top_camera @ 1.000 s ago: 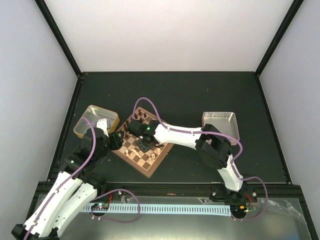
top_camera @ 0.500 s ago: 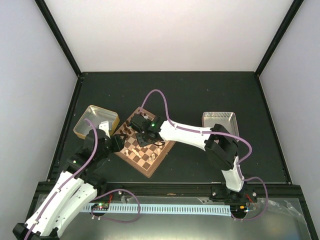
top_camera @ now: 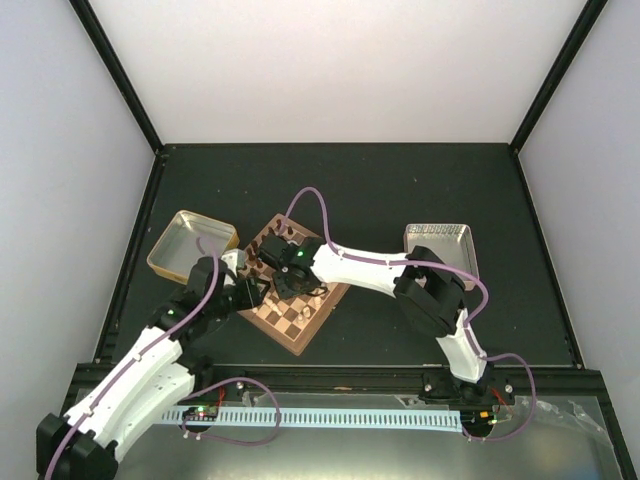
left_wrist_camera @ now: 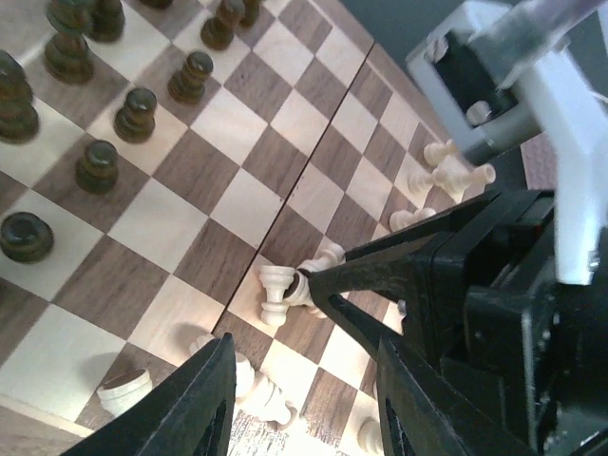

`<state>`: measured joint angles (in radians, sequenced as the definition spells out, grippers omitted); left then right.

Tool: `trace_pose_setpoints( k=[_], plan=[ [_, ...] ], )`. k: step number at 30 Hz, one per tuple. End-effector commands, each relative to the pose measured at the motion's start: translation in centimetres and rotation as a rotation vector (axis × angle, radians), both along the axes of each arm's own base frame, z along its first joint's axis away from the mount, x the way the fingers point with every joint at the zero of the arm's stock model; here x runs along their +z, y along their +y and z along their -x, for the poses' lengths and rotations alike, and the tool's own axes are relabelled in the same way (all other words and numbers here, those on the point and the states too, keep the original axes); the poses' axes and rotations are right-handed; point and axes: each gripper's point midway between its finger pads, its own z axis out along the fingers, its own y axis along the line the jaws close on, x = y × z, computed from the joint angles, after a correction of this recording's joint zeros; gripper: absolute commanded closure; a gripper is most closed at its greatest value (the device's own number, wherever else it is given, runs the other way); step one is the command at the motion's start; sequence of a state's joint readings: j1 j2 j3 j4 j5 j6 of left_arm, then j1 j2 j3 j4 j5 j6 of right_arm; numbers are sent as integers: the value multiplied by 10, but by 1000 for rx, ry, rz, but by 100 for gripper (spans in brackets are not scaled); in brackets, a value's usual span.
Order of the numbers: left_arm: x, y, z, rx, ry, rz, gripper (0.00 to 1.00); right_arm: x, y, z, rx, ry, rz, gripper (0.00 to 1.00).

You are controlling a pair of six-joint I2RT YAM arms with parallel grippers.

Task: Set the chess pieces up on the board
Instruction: Pick up the chess piece from the chessboard.

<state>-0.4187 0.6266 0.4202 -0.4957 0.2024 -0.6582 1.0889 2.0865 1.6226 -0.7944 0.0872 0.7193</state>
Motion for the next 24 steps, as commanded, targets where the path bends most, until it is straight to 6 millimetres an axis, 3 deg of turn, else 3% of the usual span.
trace_pose_setpoints(
  k=[1, 17, 24],
  plan=[
    [3, -15, -8, -37, 0, 72, 59, -5, -5, -8, -27, -12, 22, 74],
    [-34, -17, -13, 19, 97, 99, 65, -21, -9, -13, -21, -3, 39, 84],
    [-38, -10, -14, 57, 103, 75, 67, -28, -15, -15, -16, -9, 75, 89]
  ],
)
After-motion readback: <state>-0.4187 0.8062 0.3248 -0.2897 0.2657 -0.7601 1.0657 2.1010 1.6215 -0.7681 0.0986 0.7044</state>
